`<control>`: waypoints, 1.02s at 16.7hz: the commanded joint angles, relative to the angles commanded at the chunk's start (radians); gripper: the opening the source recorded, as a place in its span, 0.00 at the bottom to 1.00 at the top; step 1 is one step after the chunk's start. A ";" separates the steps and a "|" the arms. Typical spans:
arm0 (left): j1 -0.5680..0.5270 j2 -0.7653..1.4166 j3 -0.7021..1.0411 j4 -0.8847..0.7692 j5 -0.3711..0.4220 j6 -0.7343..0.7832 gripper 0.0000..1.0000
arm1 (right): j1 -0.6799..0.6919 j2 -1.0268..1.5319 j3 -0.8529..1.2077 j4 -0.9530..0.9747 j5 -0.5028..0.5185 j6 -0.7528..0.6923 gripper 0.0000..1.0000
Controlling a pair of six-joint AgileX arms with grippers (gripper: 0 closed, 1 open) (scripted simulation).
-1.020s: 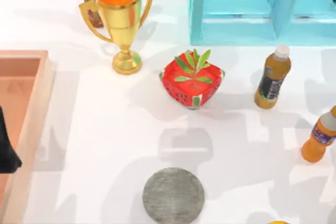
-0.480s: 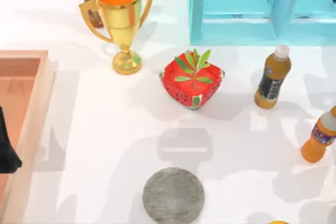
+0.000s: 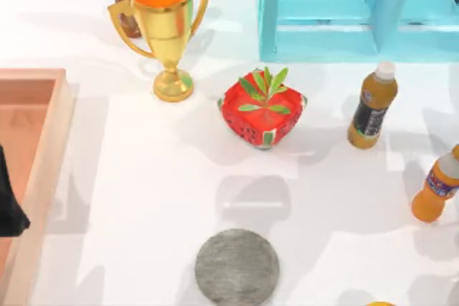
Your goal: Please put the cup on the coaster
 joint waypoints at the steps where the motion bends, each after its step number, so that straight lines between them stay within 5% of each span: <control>1: 0.000 0.000 0.000 0.000 0.000 0.000 1.00 | -0.003 0.012 -0.028 0.041 0.001 -0.002 1.00; 11: 0.000 0.000 0.000 0.000 0.000 0.000 1.00 | 0.028 0.044 -0.155 0.199 -0.001 0.028 1.00; 17: 0.000 0.000 0.000 0.000 0.000 0.000 1.00 | 0.028 0.044 -0.155 0.199 -0.001 0.028 0.55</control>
